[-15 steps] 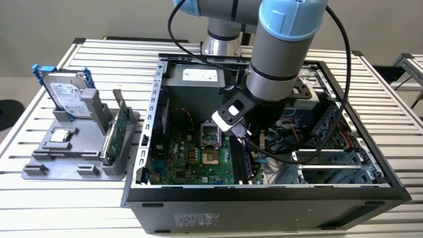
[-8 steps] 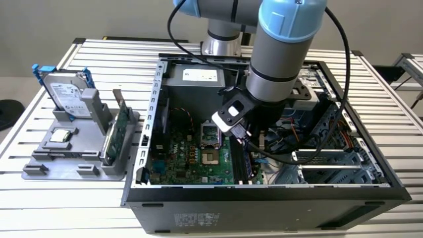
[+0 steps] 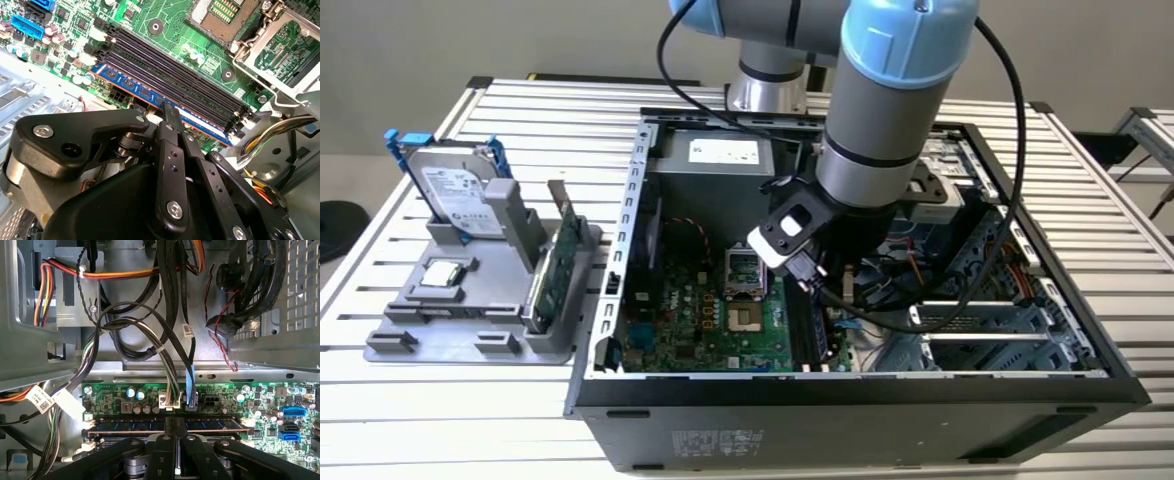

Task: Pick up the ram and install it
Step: 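Press down the ram until it locks into place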

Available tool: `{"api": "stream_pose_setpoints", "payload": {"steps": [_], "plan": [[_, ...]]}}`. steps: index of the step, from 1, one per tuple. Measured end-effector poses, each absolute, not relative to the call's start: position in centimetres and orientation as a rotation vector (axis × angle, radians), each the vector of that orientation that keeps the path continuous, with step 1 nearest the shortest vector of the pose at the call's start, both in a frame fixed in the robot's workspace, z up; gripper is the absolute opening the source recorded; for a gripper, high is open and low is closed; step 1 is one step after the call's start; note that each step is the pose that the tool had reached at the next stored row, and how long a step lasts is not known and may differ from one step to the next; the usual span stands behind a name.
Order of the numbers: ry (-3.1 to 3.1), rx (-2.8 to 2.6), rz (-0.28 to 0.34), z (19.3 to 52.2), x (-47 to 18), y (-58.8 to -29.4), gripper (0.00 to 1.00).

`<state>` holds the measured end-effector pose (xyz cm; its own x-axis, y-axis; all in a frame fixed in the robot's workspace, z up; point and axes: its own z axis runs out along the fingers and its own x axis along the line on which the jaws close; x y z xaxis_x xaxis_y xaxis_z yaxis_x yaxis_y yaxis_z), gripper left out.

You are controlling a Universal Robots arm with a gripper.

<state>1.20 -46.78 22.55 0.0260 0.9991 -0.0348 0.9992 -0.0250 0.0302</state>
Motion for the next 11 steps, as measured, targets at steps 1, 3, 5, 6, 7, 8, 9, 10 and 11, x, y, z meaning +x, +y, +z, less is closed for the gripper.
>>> {"api": "stream_pose_setpoints", "payload": {"steps": [1,3,5,6,7,8,9,10,11], "plan": [[2.161,2.217,-0.006,22.52,1.20,-46.78,0.00],[2.161,2.216,-0.007,22.45,1.20,-46.79,0.00],[2.161,2.216,-0.007,22.39,1.20,-46.79,0.00],[2.161,2.216,-0.007,22.36,1.20,-46.79,0.00],[2.161,2.216,-0.007,22.32,1.20,-46.79,0.00],[2.161,2.217,-0.007,22.27,1.20,-46.79,0.00],[2.161,2.216,-0.007,22.25,1.20,-46.78,0.00],[2.161,2.216,-0.007,22.22,1.20,-46.79,0.00],[2.161,2.216,-0.007,22.18,1.20,-46.79,0.00]]}}
